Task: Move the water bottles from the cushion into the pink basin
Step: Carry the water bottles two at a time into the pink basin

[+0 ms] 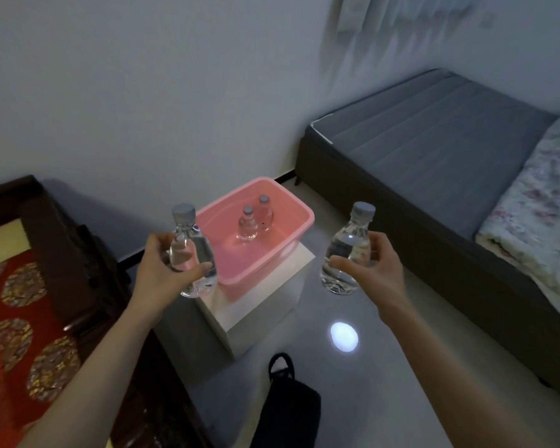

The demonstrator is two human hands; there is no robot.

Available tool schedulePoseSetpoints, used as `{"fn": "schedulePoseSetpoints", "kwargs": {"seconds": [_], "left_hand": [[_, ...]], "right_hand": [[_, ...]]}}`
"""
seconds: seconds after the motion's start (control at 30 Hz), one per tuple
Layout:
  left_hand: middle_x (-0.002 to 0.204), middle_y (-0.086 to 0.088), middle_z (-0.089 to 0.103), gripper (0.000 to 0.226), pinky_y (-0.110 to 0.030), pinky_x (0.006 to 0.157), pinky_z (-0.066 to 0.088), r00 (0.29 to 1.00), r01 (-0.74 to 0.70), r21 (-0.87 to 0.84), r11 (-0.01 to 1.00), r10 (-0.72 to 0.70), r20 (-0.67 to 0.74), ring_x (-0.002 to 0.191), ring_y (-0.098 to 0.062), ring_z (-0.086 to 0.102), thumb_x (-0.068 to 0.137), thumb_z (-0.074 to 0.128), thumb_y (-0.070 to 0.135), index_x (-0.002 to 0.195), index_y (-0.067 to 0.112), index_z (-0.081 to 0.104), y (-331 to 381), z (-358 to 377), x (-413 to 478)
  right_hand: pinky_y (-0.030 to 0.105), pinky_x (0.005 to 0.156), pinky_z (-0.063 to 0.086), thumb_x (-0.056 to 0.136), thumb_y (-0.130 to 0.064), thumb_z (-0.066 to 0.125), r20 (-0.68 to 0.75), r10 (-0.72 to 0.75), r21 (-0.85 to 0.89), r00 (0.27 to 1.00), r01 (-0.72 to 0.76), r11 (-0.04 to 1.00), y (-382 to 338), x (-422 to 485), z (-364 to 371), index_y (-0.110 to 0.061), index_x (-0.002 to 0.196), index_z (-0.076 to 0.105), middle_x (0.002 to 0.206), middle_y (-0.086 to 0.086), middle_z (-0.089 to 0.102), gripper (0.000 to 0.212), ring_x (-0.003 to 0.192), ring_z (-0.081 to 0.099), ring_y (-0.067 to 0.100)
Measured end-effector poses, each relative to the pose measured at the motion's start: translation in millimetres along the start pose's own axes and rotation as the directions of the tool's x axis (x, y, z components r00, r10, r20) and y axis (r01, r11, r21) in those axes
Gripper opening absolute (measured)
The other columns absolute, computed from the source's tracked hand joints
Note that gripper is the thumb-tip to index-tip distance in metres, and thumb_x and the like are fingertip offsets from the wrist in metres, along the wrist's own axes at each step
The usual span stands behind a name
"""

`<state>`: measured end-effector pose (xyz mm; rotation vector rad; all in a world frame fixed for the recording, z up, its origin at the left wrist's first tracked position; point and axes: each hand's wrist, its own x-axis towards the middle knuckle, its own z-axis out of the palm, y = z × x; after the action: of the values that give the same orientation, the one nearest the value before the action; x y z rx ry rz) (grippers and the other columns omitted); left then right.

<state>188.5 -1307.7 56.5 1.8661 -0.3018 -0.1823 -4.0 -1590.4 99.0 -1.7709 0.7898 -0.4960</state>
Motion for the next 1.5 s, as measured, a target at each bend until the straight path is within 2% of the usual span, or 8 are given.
{"fn": "schedulePoseSetpoints", "kwargs": {"seconds": [0.37, 0.63, 0.77, 0.93, 1.07, 1.2, 1.37, 1.5], "left_hand": [[0.106, 0.008, 0.056, 0.070, -0.012, 0.062, 0.044, 0.993, 0.077, 0.004, 0.997, -0.076, -0.089, 0.094, -0.008, 0.058, 0.055, 0.091, 0.017, 0.106, 0.026, 0.043, -20.5, 60.1, 138.5], [0.115, 0.006, 0.056, 0.076, -0.024, 0.084, 0.046, 0.976, 0.210, -0.001, 0.978, -0.210, -0.063, 0.102, -0.011, 0.058, 0.057, 0.090, 0.018, 0.116, 0.030, 0.044, -55.3, 112.7, 188.3], [0.105, 0.017, 0.054, 0.070, -0.012, 0.071, 0.044, 0.966, 0.253, -0.003, 0.967, -0.253, -0.063, 0.096, -0.003, 0.057, 0.050, 0.085, 0.021, 0.098, 0.047, 0.043, -81.8, 142.8, 197.6], [0.103, 0.021, 0.055, 0.072, -0.024, 0.076, 0.043, 0.936, 0.337, 0.043, 0.940, -0.330, -0.125, 0.095, -0.009, 0.057, 0.051, 0.088, 0.017, 0.108, 0.032, 0.047, -131.8, 170.3, 212.5], [0.108, 0.005, 0.053, 0.073, -0.020, 0.080, 0.036, 0.913, 0.385, 0.106, 0.917, -0.362, -0.189, 0.101, -0.017, 0.052, 0.052, 0.087, 0.005, 0.114, 0.014, 0.049, -164.4, 189.6, 228.6], [0.107, -0.005, 0.053, 0.067, -0.040, 0.086, 0.046, 0.912, 0.348, 0.112, 0.931, -0.308, -0.270, 0.098, -0.029, 0.054, 0.050, 0.084, -0.002, 0.107, 0.007, 0.050, -190.4, 205.1, 239.5], [0.106, 0.003, 0.049, 0.073, -0.002, 0.083, 0.033, 0.921, 0.280, 0.132, 0.951, -0.228, -0.316, 0.094, -0.009, 0.047, 0.051, 0.085, -0.001, 0.108, 0.022, 0.045, -218.0, 220.8, 249.6], [0.103, 0.015, 0.045, 0.077, 0.001, 0.082, 0.031, 0.918, 0.262, 0.133, 0.956, -0.205, -0.339, 0.093, -0.003, 0.044, 0.055, 0.087, 0.007, 0.108, 0.037, 0.039, -227.3, 225.0, 257.1]], "right_hand": [[0.015, 0.069, 0.045, 0.052, -0.042, 0.085, 0.214, -0.070, -0.059, 0.974, 0.084, 0.995, -19.5, 199.9, 65.6, -0.047, 0.099, 0.050, 0.102, -0.015, 0.062, 0.059, 0.087, 0.060, -0.011], [0.011, 0.060, 0.048, 0.051, -0.032, 0.088, 0.327, 0.044, -0.167, 0.944, 0.012, 0.986, 11.9, 276.0, 122.6, -0.039, 0.095, 0.053, 0.090, -0.019, 0.066, 0.057, 0.080, 0.064, -0.006], [0.030, 0.068, 0.054, 0.052, -0.022, 0.088, 0.361, 0.095, -0.253, 0.928, -0.001, 0.967, 46.9, 293.4, 160.8, -0.033, 0.095, 0.053, 0.094, -0.008, 0.066, 0.057, 0.081, 0.066, 0.008], [0.012, 0.058, 0.044, 0.054, -0.025, 0.082, 0.446, 0.159, -0.324, 0.881, -0.006, 0.946, 92.7, 313.6, 211.8, -0.032, 0.094, 0.052, 0.088, -0.015, 0.065, 0.051, 0.076, 0.060, -0.006], [0.023, 0.062, 0.047, 0.055, -0.015, 0.082, 0.457, 0.209, -0.362, 0.864, -0.033, 0.932, 124.2, 325.6, 241.0, -0.019, 0.100, 0.051, 0.092, -0.004, 0.066, 0.055, 0.080, 0.064, 0.013], [0.029, 0.070, 0.049, 0.056, -0.011, 0.081, 0.370, 0.304, -0.402, 0.878, -0.144, 0.904, 155.4, 332.3, 260.6, -0.014, 0.106, 0.049, 0.097, 0.005, 0.065, 0.060, 0.087, 0.063, 0.023], [0.040, 0.081, 0.051, 0.054, 0.001, 0.079, 0.299, 0.299, -0.431, 0.906, -0.151, 0.889, 179.8, 347.0, 273.9, -0.010, 0.105, 0.046, 0.101, 0.013, 0.064, 0.062, 0.094, 0.061, 0.033], [0.042, 0.085, 0.051, 0.056, 0.000, 0.081, 0.312, 0.323, -0.446, 0.893, -0.162, 0.880, 187.2, 353.3, 280.3, -0.009, 0.110, 0.048, 0.107, 0.014, 0.062, 0.064, 0.098, 0.061, 0.032]]}}
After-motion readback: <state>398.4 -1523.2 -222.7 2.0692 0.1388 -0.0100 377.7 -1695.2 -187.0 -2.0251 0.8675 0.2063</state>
